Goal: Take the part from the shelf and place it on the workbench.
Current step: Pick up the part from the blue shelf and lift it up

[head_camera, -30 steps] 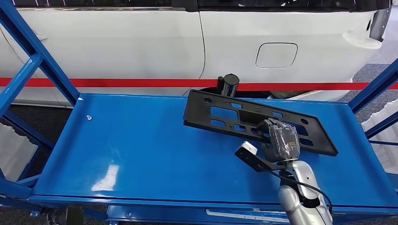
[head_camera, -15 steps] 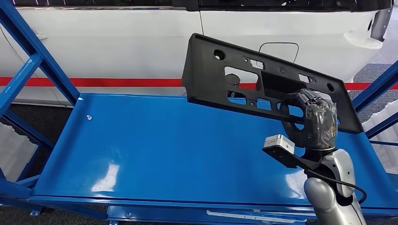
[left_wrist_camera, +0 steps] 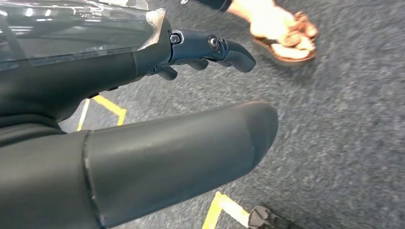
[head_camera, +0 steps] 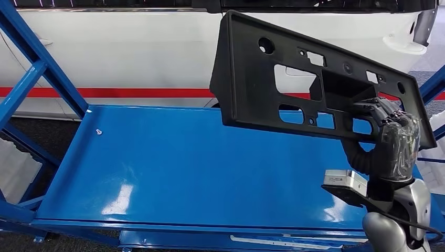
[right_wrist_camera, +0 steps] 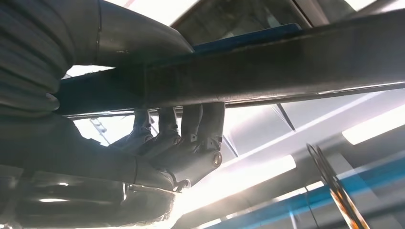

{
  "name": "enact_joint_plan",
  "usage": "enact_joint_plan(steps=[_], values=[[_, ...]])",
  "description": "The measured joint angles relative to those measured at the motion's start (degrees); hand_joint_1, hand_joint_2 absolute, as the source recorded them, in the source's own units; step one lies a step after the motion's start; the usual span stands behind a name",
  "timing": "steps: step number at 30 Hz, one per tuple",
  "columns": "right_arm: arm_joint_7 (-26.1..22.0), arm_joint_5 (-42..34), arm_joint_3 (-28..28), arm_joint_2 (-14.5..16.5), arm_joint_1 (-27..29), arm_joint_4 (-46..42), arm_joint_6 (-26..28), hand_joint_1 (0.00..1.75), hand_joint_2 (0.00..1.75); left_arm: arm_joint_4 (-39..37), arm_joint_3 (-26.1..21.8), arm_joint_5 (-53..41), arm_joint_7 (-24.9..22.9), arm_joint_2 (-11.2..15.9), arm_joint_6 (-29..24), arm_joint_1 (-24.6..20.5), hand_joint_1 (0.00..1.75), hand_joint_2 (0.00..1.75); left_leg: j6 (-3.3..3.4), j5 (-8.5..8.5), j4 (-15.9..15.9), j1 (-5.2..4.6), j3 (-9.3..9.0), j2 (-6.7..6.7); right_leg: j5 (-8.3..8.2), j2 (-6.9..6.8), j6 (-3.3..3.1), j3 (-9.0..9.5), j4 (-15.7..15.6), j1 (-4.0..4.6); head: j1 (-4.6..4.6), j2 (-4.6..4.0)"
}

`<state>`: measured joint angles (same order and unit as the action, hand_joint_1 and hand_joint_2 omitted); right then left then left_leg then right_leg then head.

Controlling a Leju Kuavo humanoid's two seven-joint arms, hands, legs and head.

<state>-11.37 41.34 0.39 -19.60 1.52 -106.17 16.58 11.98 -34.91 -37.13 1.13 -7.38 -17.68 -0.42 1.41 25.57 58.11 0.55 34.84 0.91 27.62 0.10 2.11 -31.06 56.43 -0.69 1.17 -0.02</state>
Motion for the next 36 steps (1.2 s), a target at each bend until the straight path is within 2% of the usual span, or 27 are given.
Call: enact_joint_plan(steps=[3,11,14,15,18,24,28,33,36], values=[[-0.4,-0.2,-1.0,0.1,1.2,-2.5,0.1,1.75,1.75,0.0,0.2,-0.7,1.6,0.1,-0.4,0.0,0.00,1.75,0.00,0.00,0.0,0.01,0.00,0.00,0.00,0.00,0.00,0.00,0.0,-0.01,0.00,0.00],[-1.2,-0.3,-2.6,0.6,3.2,-5.8,0.0,1.75,1.75,0.0,0.2,-0.7,3.5,0.5,-0.7,-0.2,0.00,1.75,0.00,0.01,0.0,0.00,-0.07,-0.02,0.01,0.00,0.00,-0.12,0.0,-0.03,0.01,0.00],[-1.4,-0.2,-2.7,0.9,3.6,-6.1,-0.2,1.75,1.75,0.0,0.1,-0.9,3.5,0.5,0.4,-0.3,0.00,0.44,-0.01,0.03,0.0,0.00,-0.11,-0.02,0.01,0.00,0.00,-0.29,0.0,-0.03,0.01,0.00],[-1.5,-0.2,-2.8,1.0,3.6,-6.1,-0.3,1.75,1.75,0.0,0.1,-0.9,3.5,0.5,0.5,-0.3,0.00,0.44,-0.01,0.03,0.0,0.00,-0.11,-0.02,0.01,0.01,0.00,-0.30,0.0,-0.03,0.01,0.00],[-1.9,-0.1,-2.8,1.3,3.6,-6.1,-0.3,1.75,1.75,0.0,0.1,-0.6,3.5,0.5,-0.2,-0.3,0.00,1.75,-0.01,0.03,0.0,0.00,-0.11,-0.03,0.01,0.01,0.00,-0.14,0.0,-0.03,0.01,0.00],[-2.2,0.6,-2.8,1.8,2.8,-6.1,-0.6,1.75,1.75,0.0,-0.8,1.5,2.7,0.4,-1.2,-0.5,0.00,1.75,0.00,0.00,0.0,0.00,-0.10,-0.03,0.00,0.01,0.00,0.11,0.0,-0.02,0.00,0.00],[-2.2,0.7,-2.6,2.0,1.9,-6.0,-0.7,1.75,1.75,0.0,-2.6,4.2,5.0,0.1,-0.1,-0.7,0.00,1.75,0.00,0.00,0.0,0.00,-0.10,-0.02,0.00,0.01,0.00,0.10,0.0,-0.02,0.00,0.00],[-2.6,-0.1,-2.4,2.2,1.4,-5.9,-0.9,1.75,1.75,-0.1,-4.6,5.6,5.9,-0.1,4.6,-0.9,0.00,1.75,0.00,0.00,0.0,0.00,-0.10,-0.03,0.00,0.01,0.00,0.12,0.0,-0.02,0.01,0.00],[-3.0,-0.6,-2.2,2.4,0.6,-5.3,-1.0,1.75,1.75,-0.1,-5.0,3.9,5.8,-0.1,5.3,-0.9,0.00,1.75,0.01,0.00,0.0,0.00,-0.11,-0.02,0.00,0.02,0.00,0.11,0.0,-0.03,-0.01,0.00]])
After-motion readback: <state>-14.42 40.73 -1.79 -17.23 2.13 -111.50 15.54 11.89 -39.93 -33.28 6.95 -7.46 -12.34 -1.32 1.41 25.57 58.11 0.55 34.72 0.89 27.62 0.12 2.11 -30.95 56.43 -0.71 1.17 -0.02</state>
